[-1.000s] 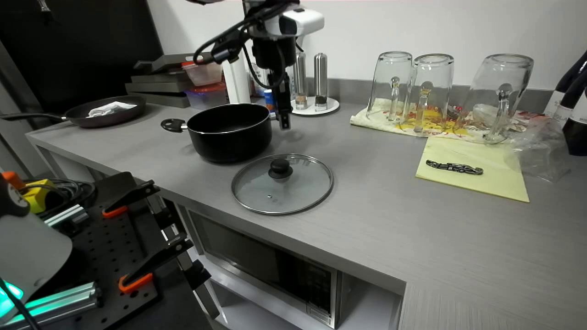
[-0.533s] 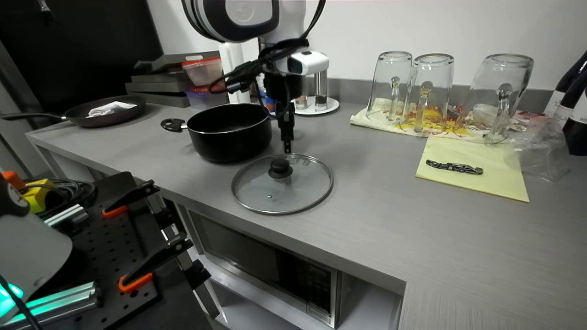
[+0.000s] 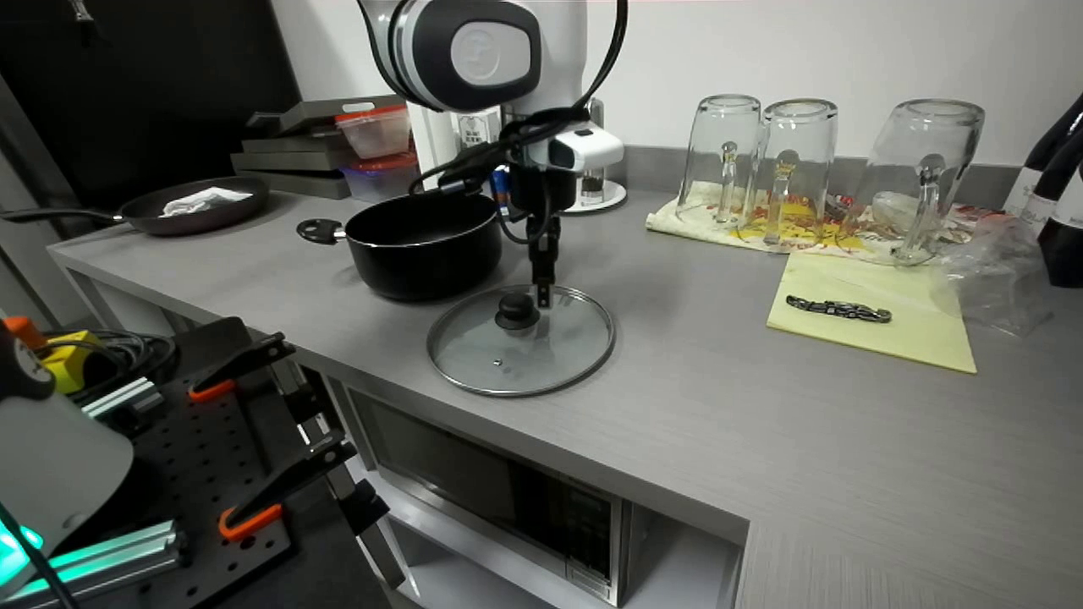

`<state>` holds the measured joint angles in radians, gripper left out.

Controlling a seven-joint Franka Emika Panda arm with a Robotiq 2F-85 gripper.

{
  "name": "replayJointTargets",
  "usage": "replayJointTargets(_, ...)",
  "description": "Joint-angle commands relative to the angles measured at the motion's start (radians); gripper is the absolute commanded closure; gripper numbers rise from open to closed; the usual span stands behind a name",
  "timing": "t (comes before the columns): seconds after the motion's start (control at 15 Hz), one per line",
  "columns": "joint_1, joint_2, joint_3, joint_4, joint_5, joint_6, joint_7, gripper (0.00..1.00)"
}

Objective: Remove the lid from the table and place it on the pot

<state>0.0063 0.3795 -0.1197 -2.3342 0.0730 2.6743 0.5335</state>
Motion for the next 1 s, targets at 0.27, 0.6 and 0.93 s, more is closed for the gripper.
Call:
replayJointTargets(0.27, 0.027, -0.022, -0.01, -0.035, 0.036, -0.001, 0.003, 0.0)
replayJointTargets(0.6, 0.019, -0.02, -0.001, -0.048, 0.067, -0.016, -0.006, 0.0)
replayJointTargets(0.93, 0.014, -0.027, 0.012, -0.068, 0.104, -0.02, -0.018, 0.0)
